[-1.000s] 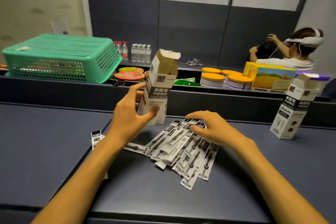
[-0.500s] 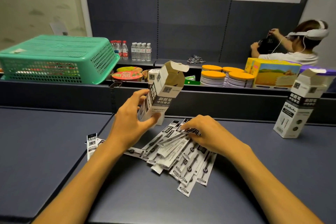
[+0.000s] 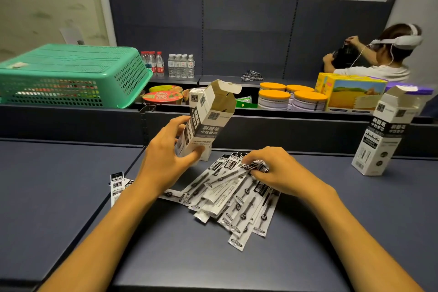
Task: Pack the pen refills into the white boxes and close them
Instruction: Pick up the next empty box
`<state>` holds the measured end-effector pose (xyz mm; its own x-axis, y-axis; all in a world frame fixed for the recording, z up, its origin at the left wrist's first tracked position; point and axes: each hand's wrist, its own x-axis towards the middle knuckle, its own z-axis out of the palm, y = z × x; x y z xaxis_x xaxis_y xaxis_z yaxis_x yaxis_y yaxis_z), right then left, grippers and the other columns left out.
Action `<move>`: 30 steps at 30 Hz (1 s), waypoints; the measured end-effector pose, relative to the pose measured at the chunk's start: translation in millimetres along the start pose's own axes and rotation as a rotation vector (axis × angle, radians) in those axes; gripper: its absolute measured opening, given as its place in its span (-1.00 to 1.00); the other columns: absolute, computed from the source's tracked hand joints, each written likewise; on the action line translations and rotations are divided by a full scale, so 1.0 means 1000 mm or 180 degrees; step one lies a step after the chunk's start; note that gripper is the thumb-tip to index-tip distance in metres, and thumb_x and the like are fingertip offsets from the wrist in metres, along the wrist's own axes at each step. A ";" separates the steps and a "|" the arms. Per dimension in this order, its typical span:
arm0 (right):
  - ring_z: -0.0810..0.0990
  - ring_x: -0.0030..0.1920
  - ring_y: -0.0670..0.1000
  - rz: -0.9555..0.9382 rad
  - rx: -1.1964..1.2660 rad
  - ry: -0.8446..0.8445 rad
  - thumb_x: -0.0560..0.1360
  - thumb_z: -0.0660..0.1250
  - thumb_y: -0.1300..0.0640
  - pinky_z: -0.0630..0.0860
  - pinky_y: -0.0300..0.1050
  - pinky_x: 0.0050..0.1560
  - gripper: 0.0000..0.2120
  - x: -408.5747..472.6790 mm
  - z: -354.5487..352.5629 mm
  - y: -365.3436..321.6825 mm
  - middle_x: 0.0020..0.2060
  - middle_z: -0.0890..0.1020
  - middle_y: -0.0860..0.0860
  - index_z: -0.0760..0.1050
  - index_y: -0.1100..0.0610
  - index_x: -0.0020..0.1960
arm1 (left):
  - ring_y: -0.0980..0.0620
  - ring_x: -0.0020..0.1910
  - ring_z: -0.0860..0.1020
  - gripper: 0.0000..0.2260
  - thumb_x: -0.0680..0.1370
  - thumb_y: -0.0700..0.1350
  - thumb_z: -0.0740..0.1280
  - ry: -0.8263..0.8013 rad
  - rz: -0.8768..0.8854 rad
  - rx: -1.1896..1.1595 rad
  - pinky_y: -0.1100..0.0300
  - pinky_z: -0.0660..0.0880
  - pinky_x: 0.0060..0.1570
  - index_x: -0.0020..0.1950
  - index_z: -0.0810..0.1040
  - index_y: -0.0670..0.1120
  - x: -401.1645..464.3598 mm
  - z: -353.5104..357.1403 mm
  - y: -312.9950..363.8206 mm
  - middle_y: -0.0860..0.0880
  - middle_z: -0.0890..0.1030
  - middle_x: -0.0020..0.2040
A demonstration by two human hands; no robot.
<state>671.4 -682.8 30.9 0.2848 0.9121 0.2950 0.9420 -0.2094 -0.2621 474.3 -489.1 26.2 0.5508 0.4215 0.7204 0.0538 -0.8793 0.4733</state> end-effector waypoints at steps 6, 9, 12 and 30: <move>0.47 0.27 -0.02 0.0171 -0.0198 -0.0273 0.52 0.30 0.20 0.48 -0.08 0.22 -0.51 0.003 0.005 -0.003 0.29 0.55 -0.05 0.43 -0.11 0.40 | 0.13 0.11 0.52 -0.40 0.41 0.04 0.49 0.0017 0.0017 0.0011 0.39 0.45 -0.04 0.37 0.31 0.13 -0.002 -0.001 -0.002 0.06 0.56 0.18; 0.40 0.38 -0.01 0.0112 -0.0273 -0.0364 0.52 0.25 0.25 0.39 -0.04 0.35 -0.44 0.008 0.009 -0.004 0.37 0.49 -0.07 0.35 -0.12 0.46 | 0.12 0.11 0.52 -0.40 0.42 0.05 0.49 0.0021 0.0017 0.0041 0.36 0.46 -0.03 0.38 0.31 0.12 -0.003 -0.001 -0.003 0.05 0.56 0.18; 0.34 0.41 -0.03 -0.0010 -0.0426 -0.0411 0.52 0.22 0.26 0.23 -0.06 0.43 -0.45 0.012 0.012 -0.003 0.37 0.48 -0.10 0.37 -0.12 0.45 | 0.12 0.11 0.52 -0.40 0.41 0.04 0.49 0.0034 0.0026 0.0054 0.34 0.46 0.00 0.38 0.30 0.12 -0.002 0.000 -0.004 0.05 0.56 0.18; 0.41 0.09 -0.12 0.0131 -0.0250 -0.0188 0.53 0.33 0.08 0.26 -0.18 0.24 -0.69 0.008 0.003 0.006 0.04 0.60 -0.19 0.49 -0.14 0.25 | 0.11 0.11 0.53 -0.40 0.41 0.06 0.49 0.0072 0.0052 0.0073 0.21 0.53 0.01 0.38 0.30 0.14 -0.003 -0.002 -0.005 0.06 0.56 0.17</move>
<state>678.8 -676.0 29.1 0.3147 0.9209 0.2301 0.9414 -0.2720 -0.1993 470.8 -485.7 22.9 0.5326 0.4118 0.7394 0.0641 -0.8908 0.4499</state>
